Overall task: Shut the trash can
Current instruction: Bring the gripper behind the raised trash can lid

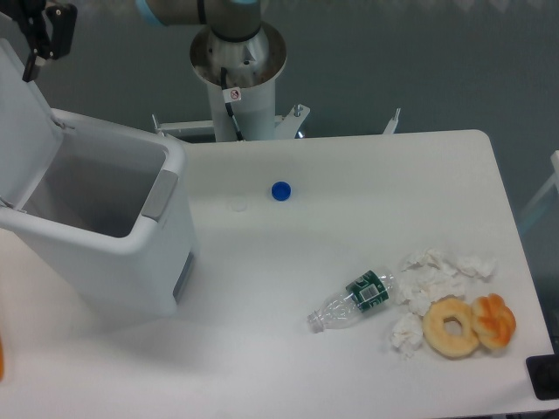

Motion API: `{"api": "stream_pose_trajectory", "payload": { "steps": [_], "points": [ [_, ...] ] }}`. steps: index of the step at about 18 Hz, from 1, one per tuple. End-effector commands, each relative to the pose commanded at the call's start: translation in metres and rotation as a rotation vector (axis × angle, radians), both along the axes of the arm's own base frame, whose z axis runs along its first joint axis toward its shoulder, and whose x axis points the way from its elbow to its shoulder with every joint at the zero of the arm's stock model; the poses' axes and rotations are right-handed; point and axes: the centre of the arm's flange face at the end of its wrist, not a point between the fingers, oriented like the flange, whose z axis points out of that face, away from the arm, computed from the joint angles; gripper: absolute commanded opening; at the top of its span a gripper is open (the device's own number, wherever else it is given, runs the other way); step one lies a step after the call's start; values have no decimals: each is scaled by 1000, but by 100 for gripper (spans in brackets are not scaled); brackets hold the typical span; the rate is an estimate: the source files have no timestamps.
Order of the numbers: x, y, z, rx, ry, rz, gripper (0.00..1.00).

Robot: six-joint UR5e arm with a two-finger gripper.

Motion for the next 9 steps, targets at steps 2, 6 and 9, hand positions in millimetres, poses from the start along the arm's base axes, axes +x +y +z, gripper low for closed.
{"api": "stream_pose_trajectory", "payload": {
  "steps": [2,6,9],
  "points": [
    [-1,0,-1,-7,10,6,100],
    [-5,-1,-3,-32,49,29,100],
    [-9,-2,-1,-40,74,46,100]
  ]
}}
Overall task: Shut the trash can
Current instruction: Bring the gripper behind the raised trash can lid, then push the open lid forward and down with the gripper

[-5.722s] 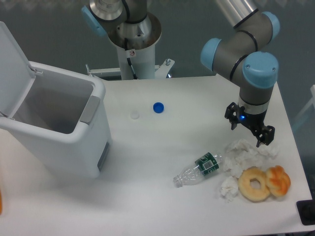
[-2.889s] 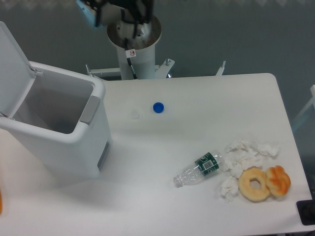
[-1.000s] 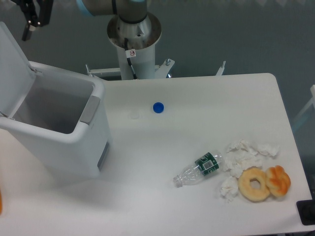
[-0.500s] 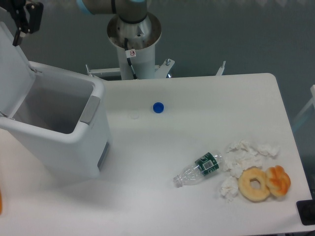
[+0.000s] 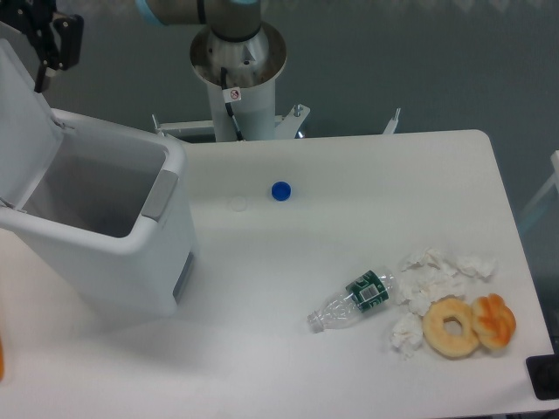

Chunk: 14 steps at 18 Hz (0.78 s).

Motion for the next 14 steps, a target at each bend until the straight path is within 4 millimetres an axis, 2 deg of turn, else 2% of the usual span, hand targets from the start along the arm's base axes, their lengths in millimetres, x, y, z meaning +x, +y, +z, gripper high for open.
{"api": "stream_pose_trajectory", "payload": {
  "steps": [5,11,14],
  "points": [
    [-4,0,-8,-28,22,17,100],
    [-9,-1,-8,-35,51,33,100],
    [-22,-4,-7,-34,53,63,100]
  ]
}}
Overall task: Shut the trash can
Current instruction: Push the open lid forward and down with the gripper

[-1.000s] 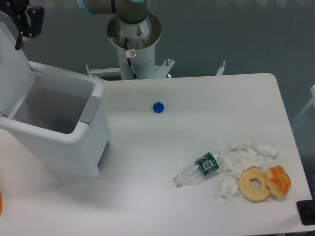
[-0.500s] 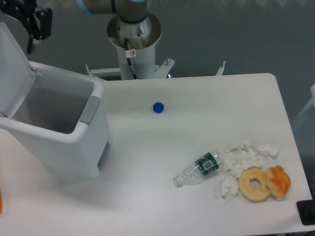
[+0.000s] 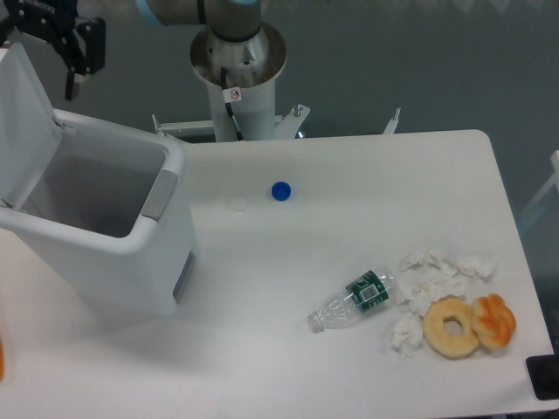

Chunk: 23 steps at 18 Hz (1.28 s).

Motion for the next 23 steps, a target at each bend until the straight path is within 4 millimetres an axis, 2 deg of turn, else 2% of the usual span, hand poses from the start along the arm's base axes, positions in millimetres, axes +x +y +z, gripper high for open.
{"api": "stream_pose_trajectory", "payload": {
  "steps": [5,9,13,23],
  "points": [
    [-30,-5,-1,-1,-1,58,100],
    [-44,-1,-8,-15,-5,77,100],
    [-63,13,-27,-50,-17,94,100],
    [-107,20,-51,-81,-32,151,100]
  ]
}}
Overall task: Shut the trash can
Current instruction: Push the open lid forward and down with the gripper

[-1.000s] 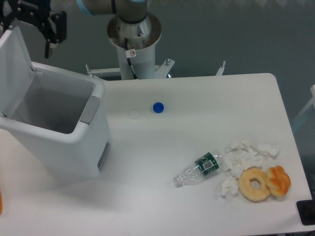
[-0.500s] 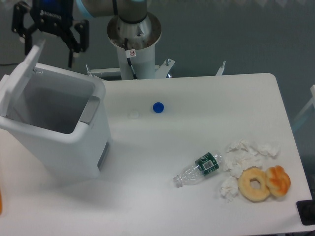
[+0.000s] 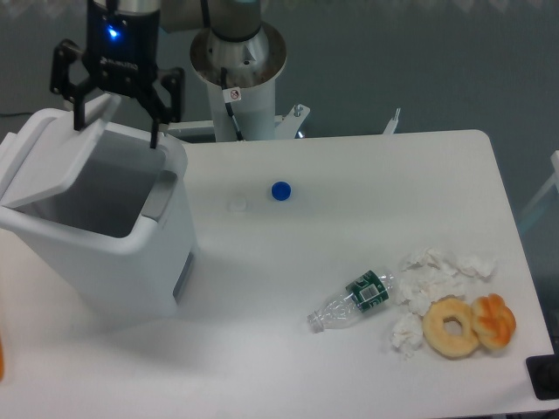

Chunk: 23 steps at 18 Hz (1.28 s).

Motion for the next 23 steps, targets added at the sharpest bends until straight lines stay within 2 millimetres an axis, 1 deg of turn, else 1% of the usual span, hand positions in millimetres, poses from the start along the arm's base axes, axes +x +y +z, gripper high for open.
{"api": "stream_pose_trajectory", "payload": {
  "steps": [1,4,7,9,12,16,21,23],
  "points": [
    [-4,4,-6,-4,-5,1,100],
    [-9,9,-11,-1,-2,5,100],
    [-13,11,-14,-3,1,9,100],
    [-21,12,-21,-14,-7,18,100],
    [-28,13,-27,-24,-6,7,100],
    [-30,16,-37,-41,-14,3,100],
    [-34,11,-55,-74,-7,-13,100],
    [-35,11,-56,-79,-3,-11,100]
  ]
}}
